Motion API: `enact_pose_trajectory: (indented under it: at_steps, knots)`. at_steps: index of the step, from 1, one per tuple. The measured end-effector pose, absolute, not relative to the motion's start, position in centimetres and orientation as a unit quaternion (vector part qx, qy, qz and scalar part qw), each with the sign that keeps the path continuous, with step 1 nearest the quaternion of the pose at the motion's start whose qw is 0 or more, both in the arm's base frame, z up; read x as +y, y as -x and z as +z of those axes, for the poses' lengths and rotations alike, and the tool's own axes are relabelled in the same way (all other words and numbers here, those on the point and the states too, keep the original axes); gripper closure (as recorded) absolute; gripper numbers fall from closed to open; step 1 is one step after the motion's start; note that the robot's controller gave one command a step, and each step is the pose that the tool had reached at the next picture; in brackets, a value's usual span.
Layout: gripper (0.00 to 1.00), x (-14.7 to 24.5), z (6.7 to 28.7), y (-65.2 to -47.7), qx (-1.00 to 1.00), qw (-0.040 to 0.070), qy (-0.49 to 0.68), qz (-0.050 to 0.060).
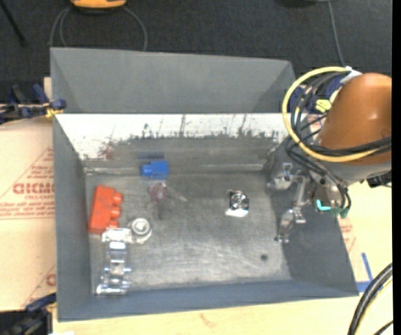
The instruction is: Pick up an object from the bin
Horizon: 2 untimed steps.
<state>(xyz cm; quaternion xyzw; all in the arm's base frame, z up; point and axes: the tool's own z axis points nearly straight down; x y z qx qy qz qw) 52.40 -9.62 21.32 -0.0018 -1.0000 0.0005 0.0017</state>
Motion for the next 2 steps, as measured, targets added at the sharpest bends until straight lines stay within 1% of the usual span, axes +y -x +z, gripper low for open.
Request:
enact_pose_trajectory:
  at_steps: [1, 2]
  knots:
    - [0.00, -7.2, 13.0, -58.8, -0.999, -0.001, 0.036, -0.001]
    - [0.00, -6.3, 7.3, -60.7, -0.994, -0.003, 0.109, 0.000]
